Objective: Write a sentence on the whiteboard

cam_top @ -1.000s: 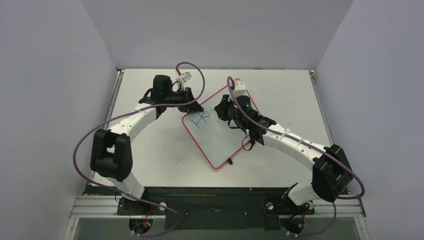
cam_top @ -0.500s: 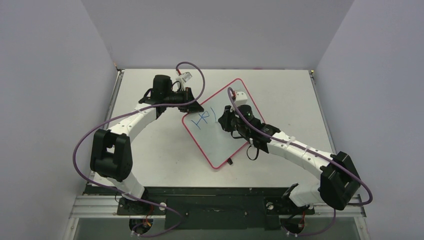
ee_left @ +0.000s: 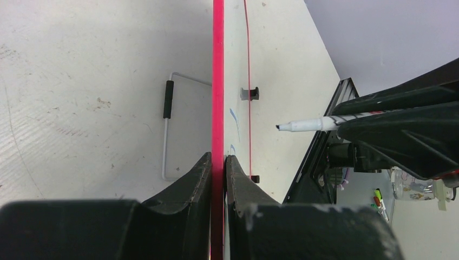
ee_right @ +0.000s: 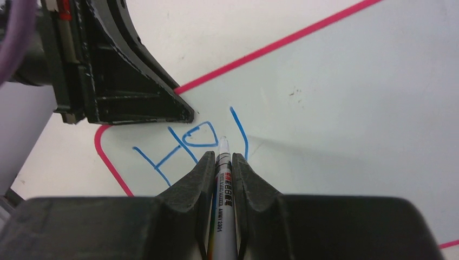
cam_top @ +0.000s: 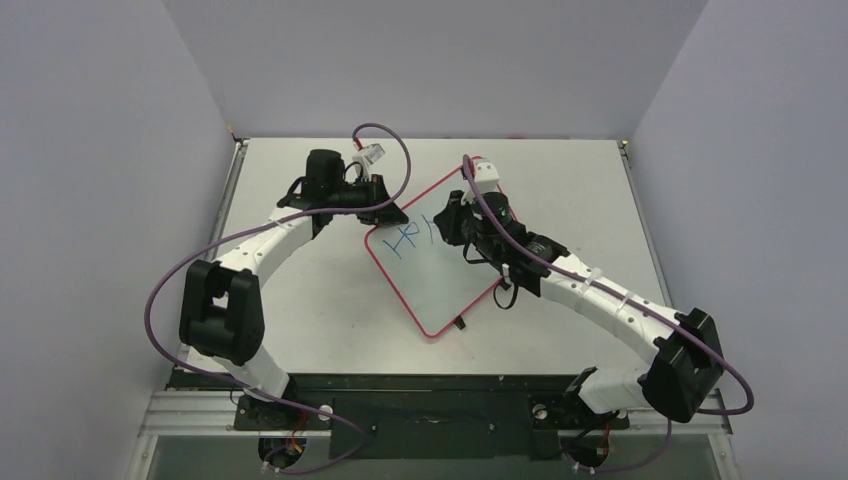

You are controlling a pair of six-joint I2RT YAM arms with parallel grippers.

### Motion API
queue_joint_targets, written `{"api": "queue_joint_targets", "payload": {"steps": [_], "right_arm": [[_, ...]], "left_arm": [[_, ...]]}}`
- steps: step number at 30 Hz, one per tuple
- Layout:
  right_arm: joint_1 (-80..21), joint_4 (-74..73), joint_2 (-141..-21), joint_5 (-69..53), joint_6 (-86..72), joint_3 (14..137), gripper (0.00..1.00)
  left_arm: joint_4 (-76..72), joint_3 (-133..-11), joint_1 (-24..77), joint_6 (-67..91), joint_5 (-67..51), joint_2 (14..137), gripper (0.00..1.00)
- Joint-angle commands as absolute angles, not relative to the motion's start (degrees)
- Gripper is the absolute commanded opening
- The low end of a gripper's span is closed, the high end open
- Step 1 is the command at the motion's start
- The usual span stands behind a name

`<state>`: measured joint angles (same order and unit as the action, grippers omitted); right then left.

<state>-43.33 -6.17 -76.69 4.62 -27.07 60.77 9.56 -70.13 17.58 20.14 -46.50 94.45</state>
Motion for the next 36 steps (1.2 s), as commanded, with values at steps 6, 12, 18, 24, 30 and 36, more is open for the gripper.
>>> {"api": "queue_joint_targets", "payload": {"steps": [6,12,18,24,30,36], "right_arm": [[-42.49,-3.94,-81.14,6.54,-26.45,67.56,0.00],[-42.29,-3.35,-83.72,6.56,-26.29,69.01,0.00],[-41.89,-2.71,-85.68,6.49,-26.54,69.54,0.00],[-41.52,-2.48,-86.94,6.62,-26.54,70.21,0.00],[-40.84,-2.65,-87.31,7.51,-26.54,70.23,0.00],[-39.86,-3.11,-86.70,8.37,-26.81,68.45,0.00]], "left_arm": [[8.53,-71.42,18.46,16.70,-47.51,91.32,0.00],[8.52,-71.28,18.54,16.51,-47.53,91.18,0.00],[8.52,-71.20,18.55,16.43,-47.59,91.23,0.00],[8.60,-71.20,18.63,16.35,-47.57,91.23,0.00],[8.70,-71.33,18.63,16.25,-47.61,91.10,0.00],[8.70,-71.29,18.63,16.21,-47.57,91.01,0.00]]}}
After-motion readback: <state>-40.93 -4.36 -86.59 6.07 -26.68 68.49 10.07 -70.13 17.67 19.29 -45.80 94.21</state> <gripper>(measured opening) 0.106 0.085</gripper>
